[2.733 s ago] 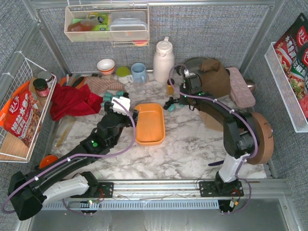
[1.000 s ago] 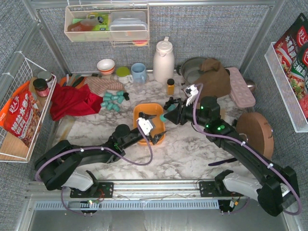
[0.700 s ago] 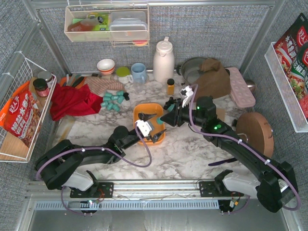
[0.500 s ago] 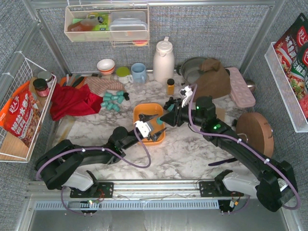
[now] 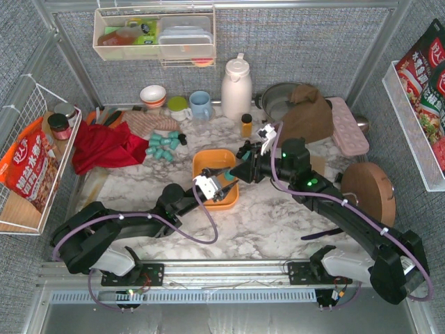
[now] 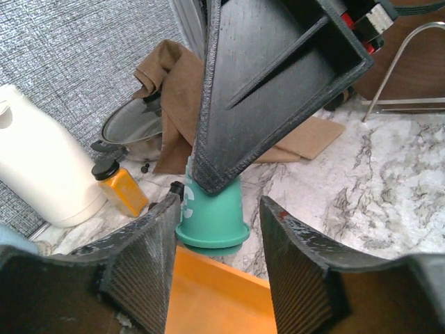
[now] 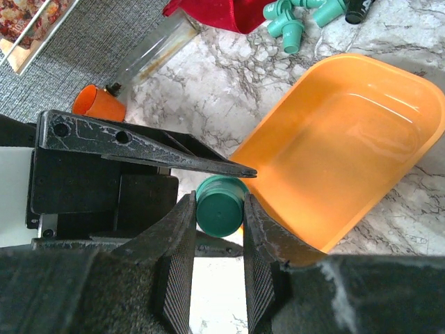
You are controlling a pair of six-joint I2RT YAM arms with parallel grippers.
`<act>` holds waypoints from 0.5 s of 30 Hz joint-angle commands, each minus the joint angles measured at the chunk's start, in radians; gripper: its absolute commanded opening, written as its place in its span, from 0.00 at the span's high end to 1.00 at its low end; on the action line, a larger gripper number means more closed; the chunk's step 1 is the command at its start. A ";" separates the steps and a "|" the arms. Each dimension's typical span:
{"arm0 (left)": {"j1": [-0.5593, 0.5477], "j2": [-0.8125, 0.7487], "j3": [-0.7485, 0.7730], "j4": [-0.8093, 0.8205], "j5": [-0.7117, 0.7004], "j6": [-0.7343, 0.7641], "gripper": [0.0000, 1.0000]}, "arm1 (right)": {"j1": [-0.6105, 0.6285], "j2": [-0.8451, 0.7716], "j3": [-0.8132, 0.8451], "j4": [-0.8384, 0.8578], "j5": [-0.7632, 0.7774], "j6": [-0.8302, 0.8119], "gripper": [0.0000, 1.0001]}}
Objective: Mix the coffee capsules in the storage basket
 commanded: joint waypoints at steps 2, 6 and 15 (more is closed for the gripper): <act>-0.002 -0.005 0.001 0.039 -0.002 0.014 0.49 | 0.000 0.004 0.015 0.029 -0.015 -0.005 0.93; -0.004 -0.012 -0.004 0.039 -0.013 0.018 0.52 | 0.001 0.001 0.015 0.026 -0.012 -0.005 0.86; -0.004 -0.017 -0.025 0.019 -0.158 -0.039 0.54 | -0.001 -0.020 0.017 -0.033 0.078 -0.031 0.47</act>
